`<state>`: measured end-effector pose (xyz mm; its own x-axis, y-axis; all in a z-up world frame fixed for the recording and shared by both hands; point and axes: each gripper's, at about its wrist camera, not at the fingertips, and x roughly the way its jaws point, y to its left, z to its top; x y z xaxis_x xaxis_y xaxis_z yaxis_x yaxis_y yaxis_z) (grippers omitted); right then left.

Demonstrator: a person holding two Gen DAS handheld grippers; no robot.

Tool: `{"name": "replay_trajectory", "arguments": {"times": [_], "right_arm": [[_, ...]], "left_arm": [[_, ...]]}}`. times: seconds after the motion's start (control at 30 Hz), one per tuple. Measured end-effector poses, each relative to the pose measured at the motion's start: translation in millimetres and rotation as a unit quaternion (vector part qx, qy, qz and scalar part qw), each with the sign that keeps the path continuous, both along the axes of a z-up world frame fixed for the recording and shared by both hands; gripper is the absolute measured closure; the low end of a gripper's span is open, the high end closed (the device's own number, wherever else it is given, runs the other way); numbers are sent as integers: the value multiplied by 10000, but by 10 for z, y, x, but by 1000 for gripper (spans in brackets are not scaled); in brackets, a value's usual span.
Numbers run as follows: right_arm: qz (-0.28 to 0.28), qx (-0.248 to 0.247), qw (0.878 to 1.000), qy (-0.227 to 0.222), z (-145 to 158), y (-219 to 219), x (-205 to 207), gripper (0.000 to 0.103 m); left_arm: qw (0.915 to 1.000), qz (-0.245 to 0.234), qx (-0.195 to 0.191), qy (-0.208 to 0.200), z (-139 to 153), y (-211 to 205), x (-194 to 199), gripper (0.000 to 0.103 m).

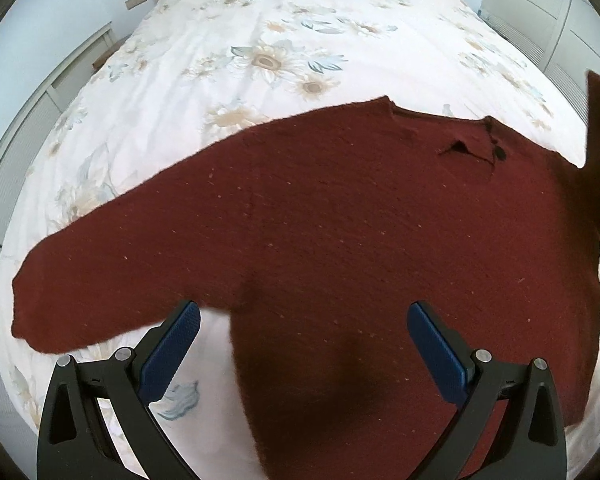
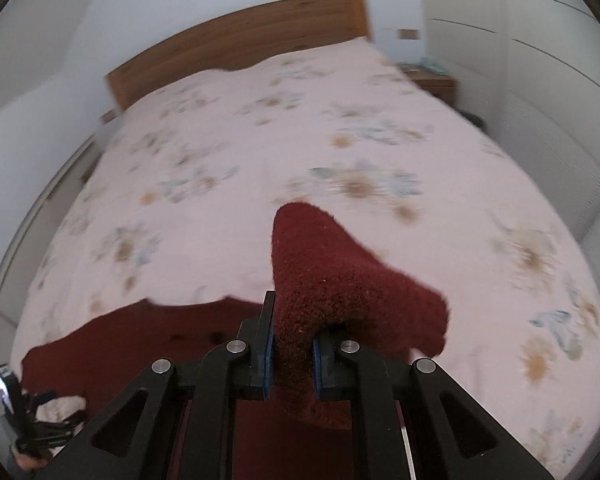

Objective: Fold small clothes
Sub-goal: 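Carry the held sleeve across the sweater body and open the right gripper, then grasp the other sleeve cuff with the left gripper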

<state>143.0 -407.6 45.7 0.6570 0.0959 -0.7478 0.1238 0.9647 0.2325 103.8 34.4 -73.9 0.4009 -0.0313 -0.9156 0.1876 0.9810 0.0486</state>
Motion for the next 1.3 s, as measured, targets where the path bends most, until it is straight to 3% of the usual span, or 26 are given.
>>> {"name": "replay_trajectory", "arguments": {"times": [0.1,0.23,0.43,0.57,0.67,0.73,0.77,0.83,1.0,1.13,1.3], "right_arm": [[346,12,9993,158,-130,338,174,89],[745,38,9954,608,-549,804,325,89],[987,113,9863,1316,-1299,1184,383,89],[1079,-11,9820,1552,-1557,1351,312,87],[1142,-147,9782,1728,-1725,1428,279,83],[1117,-255,9767,1812,-1818,1459,255,73],[1107,-287,9765,1826,-1841,1456,235,68],[1146,-367,9752,1855,-1873,1459,201,45],[1220,-541,9733,1870,-1758,1394,88,39],[1301,-671,9721,1832,-1566,1266,-57,27],[1034,-830,9774,1647,-1356,904,-317,25]], "left_arm": [[10000,13,0,-10,-9,48,31,1],[10000,68,51,30,-60,119,75,1],[9996,115,-71,263,-189,212,91,1],[9993,156,-43,340,-228,243,104,1],[9993,152,-11,333,-243,248,107,1],[9993,142,-13,340,-247,248,102,1],[9993,135,-13,343,-248,246,98,1],[9993,111,30,351,-252,236,89,1],[9992,78,113,382,-255,205,82,1],[9993,-12,128,352,-233,126,78,1],[9992,-240,180,273,-188,-37,79,1]]}}
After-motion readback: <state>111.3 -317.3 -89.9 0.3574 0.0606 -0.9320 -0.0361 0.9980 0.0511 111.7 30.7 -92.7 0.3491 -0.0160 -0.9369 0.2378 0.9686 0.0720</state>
